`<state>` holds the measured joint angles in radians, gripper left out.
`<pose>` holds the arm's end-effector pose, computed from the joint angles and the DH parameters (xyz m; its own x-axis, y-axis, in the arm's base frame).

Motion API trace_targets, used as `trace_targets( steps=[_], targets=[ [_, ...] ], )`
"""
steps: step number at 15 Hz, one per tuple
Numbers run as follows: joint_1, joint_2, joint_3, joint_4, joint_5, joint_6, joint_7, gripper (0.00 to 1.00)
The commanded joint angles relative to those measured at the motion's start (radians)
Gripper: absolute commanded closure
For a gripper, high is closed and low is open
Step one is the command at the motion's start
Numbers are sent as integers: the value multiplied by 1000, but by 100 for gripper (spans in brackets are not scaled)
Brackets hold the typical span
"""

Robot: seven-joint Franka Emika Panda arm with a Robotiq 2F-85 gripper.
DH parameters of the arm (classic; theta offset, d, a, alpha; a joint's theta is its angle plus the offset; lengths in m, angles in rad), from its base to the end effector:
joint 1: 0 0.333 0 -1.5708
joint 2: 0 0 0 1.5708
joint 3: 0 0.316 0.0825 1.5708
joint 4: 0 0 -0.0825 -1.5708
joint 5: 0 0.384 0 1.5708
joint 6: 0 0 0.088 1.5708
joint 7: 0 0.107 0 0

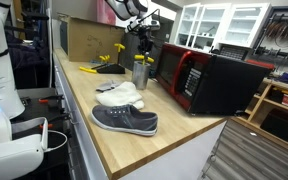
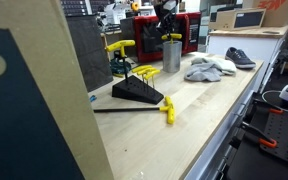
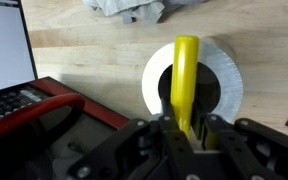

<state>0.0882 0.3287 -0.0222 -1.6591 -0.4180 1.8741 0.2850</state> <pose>0.6431 0.0130 0.4153 0.9969 -0.0740 -0.0260 -0.0574 -0.9142 0.4012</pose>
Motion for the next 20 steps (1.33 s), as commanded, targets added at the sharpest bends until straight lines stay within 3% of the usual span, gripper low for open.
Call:
trace_targets(
  steps=[1, 5, 6, 8, 14, 17, 20],
  targets=[
    [3, -12, -10, -28, -3, 31, 27, 94],
    [3, -29, -10, -53, -4, 50, 23, 91],
    [3, -34, -10, -59, -6, 53, 20, 53],
    [2, -49, -10, -74, -6, 61, 14, 45],
    [-14, -118, -2, -120, 29, 93, -8, 0],
    [-35, -132, 4, -122, 101, 123, -48, 0],
    [-68, -121, 14, -132, 218, 229, -187, 0]
  ],
)
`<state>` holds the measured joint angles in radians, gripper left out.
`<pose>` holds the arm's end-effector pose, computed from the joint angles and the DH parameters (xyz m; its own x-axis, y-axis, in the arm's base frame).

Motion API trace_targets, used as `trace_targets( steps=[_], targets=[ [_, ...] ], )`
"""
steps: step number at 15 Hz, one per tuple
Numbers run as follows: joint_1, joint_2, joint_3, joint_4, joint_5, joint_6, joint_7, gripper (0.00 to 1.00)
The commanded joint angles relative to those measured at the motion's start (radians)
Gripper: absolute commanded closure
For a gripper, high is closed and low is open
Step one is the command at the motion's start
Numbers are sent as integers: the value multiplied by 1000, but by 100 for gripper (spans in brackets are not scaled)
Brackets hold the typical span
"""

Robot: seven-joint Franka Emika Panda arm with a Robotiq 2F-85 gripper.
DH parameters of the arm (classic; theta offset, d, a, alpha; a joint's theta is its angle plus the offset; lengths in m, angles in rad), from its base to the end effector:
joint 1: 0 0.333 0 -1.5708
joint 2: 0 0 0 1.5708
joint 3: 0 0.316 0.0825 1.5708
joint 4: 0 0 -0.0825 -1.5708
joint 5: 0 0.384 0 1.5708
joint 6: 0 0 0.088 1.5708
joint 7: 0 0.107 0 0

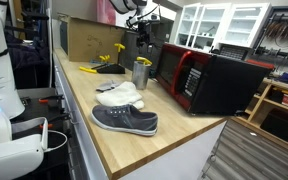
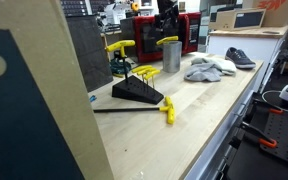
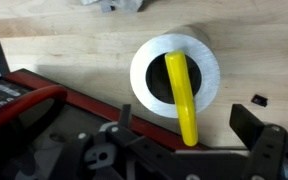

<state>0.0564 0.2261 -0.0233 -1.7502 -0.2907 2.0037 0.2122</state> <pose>0.6287 0.0045 0.4447 0.9965 -0.0503 0.0669 -0.0661 -0.9633 0.2601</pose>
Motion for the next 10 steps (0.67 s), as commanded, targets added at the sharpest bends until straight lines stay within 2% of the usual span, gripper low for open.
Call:
trace_targets(
  steps=[1, 4, 6, 10],
  targets=[
    [-48, -6, 18, -43, 129, 143, -176, 0],
    [-74, 19, 25, -41, 228, 166, -325, 0],
    [-80, 33, 25, -19, 257, 69, -370, 0],
    [-72, 14, 4, -5, 239, -83, -267, 0]
  ],
)
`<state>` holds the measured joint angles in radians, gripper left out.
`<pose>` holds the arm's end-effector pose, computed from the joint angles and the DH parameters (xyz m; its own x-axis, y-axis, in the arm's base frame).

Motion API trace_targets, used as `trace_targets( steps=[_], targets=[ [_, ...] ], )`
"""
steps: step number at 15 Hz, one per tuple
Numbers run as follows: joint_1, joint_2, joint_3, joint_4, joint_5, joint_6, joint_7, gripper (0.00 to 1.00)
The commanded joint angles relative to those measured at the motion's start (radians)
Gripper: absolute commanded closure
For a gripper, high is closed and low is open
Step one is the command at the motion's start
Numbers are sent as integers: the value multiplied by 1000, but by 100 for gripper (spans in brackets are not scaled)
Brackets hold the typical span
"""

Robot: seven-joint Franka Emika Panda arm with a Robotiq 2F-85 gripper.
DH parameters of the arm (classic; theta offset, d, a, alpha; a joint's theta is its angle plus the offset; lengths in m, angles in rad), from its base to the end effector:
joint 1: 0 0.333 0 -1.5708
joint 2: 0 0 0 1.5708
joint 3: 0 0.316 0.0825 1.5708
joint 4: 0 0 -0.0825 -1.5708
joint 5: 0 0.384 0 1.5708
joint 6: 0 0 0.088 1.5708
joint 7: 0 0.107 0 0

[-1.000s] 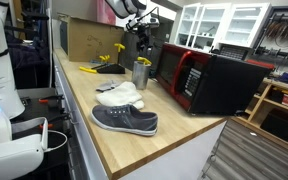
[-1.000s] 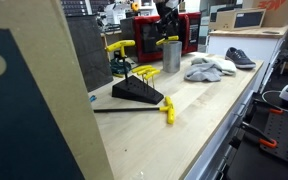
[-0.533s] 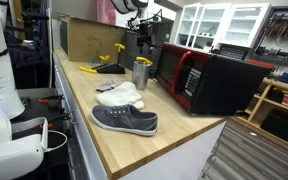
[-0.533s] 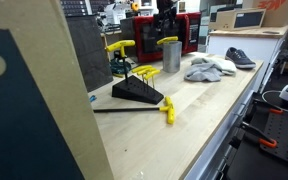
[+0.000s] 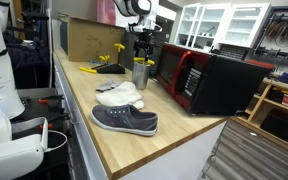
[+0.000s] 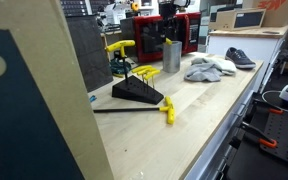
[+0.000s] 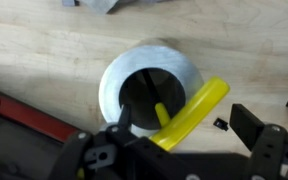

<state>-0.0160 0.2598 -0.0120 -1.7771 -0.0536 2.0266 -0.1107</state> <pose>0.6276 -0.0202 0.4105 0.9942 0.1063 -0.0165 0.1070 -0.9930 0.0494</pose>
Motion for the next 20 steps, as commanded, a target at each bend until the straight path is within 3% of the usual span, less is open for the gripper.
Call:
trace_targets(
  steps=[1, 5, 12, 20],
  targets=[
    [1, -24, -10, 28, 2, -135, 83, 0],
    [12, -35, -23, 54, -28, -215, 225, 0],
    [34, 9, -26, 108, -116, -232, 440, 0],
    [36, 55, -31, 189, -86, -256, 537, 0]
  ],
)
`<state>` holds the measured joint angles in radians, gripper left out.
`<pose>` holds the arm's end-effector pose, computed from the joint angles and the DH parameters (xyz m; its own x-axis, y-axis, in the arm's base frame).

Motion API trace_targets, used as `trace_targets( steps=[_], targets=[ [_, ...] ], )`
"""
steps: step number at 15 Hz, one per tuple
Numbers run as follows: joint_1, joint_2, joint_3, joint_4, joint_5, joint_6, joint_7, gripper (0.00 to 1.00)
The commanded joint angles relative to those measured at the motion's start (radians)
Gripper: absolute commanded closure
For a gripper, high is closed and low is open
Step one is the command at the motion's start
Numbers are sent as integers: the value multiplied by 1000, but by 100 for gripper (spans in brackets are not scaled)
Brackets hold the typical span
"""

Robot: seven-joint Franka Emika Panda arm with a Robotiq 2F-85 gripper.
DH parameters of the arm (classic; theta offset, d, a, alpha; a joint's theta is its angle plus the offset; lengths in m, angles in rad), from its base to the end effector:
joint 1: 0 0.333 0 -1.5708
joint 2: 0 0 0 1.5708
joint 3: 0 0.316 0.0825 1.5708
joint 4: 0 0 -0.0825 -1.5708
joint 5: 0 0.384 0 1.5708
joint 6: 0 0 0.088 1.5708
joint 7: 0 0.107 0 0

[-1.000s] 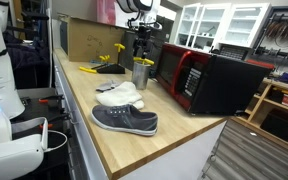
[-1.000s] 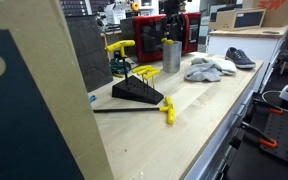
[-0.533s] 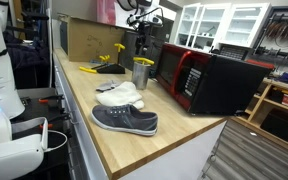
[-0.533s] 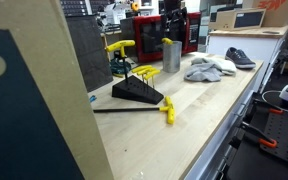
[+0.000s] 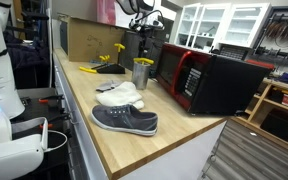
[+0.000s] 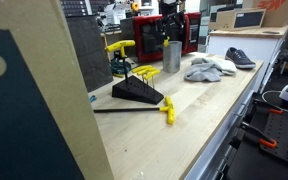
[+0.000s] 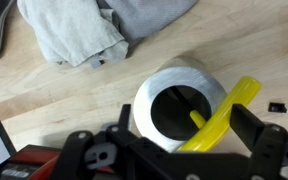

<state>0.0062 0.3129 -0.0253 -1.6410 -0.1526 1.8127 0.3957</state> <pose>0.6349 -0.0232 0.4240 0.9281 -0.3646 -0.0751 -0.3453 -0.9185 0.1925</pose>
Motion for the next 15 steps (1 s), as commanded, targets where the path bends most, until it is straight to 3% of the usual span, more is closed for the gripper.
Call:
trace_targets(
  steps=[1, 6, 10, 15],
  targets=[
    [11, -8, -17, 56, 16, -43, 26, 0],
    [11, -7, -28, 101, 27, -66, 62, 0],
    [33, 40, -32, 148, 44, -163, 211, 0],
    [69, 91, -42, 194, 14, -192, 431, 0]
  ],
)
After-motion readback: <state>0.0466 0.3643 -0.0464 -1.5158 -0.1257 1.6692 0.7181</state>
